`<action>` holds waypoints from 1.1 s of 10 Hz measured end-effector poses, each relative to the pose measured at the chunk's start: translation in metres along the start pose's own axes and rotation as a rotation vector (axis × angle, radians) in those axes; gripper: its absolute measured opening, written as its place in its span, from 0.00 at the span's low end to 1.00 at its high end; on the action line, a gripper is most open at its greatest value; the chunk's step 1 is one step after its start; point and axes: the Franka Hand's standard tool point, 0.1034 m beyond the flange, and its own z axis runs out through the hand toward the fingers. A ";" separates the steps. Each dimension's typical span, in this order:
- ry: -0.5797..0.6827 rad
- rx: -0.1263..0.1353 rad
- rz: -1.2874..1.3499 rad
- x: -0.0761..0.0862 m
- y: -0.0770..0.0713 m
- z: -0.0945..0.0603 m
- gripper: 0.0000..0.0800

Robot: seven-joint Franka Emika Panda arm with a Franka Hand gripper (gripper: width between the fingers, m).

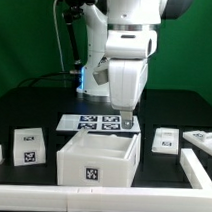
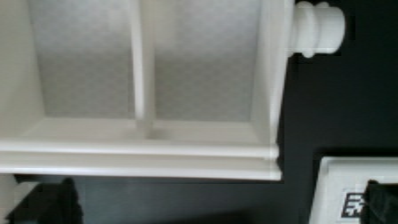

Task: Assemble cabinet

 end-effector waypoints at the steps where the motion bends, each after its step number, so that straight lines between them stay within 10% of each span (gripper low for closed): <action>1: 0.000 -0.001 0.009 0.000 0.001 -0.001 1.00; 11: 0.004 0.020 0.026 -0.014 -0.032 0.036 1.00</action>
Offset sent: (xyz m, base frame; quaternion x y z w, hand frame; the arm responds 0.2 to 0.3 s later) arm 0.0083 0.0047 0.0011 0.0005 0.0018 0.0011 1.0000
